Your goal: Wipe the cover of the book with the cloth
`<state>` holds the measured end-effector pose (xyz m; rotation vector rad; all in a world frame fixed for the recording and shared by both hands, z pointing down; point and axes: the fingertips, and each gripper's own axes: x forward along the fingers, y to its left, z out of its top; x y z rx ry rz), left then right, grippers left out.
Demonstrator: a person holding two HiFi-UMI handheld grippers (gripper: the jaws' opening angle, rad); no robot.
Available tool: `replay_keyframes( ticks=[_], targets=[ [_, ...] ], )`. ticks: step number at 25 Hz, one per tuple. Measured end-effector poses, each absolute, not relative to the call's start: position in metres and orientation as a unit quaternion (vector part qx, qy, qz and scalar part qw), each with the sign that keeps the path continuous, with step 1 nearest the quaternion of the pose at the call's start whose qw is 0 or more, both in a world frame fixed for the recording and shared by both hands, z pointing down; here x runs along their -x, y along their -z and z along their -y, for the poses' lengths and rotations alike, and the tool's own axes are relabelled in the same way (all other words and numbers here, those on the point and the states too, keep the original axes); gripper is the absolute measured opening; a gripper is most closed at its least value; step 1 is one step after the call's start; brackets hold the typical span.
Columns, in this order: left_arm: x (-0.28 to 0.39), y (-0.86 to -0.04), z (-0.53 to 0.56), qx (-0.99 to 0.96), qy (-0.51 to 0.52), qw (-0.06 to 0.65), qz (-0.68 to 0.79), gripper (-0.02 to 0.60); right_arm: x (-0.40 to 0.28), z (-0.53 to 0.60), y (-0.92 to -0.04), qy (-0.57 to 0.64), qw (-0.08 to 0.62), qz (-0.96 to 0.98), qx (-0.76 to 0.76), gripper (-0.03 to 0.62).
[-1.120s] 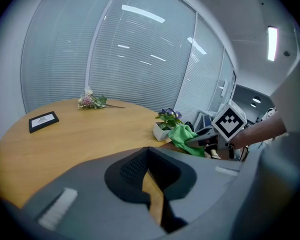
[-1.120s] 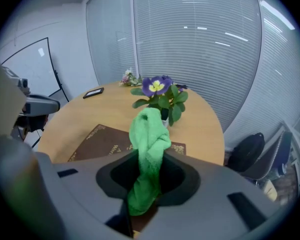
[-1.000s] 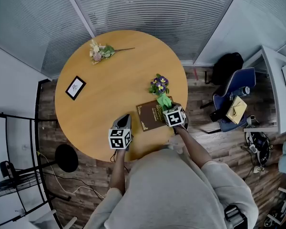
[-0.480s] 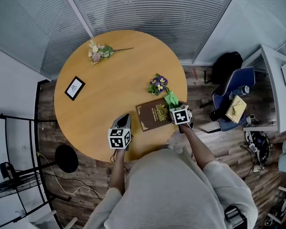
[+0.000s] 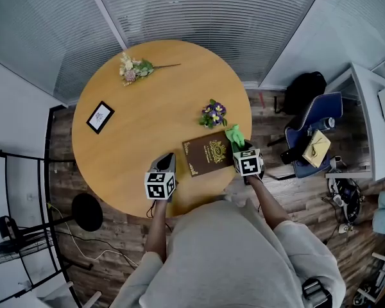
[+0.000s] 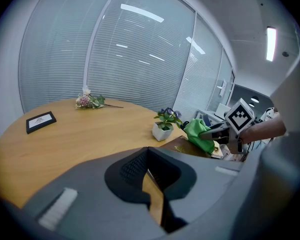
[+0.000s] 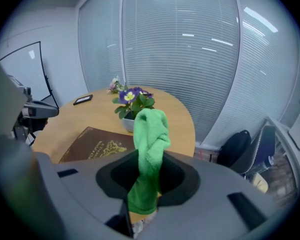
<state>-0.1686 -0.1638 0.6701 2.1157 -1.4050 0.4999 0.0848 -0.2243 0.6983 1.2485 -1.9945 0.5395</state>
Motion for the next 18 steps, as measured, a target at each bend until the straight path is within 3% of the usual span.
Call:
replay_keyframes(
  ticks=[18],
  targets=[
    [0.180,-0.668,0.159,-0.776,-0.180,0.276,0.538,0.009,0.042,0.183,-0.660,-0.190,0.305,0.854,-0.377,0.098]
  ],
)
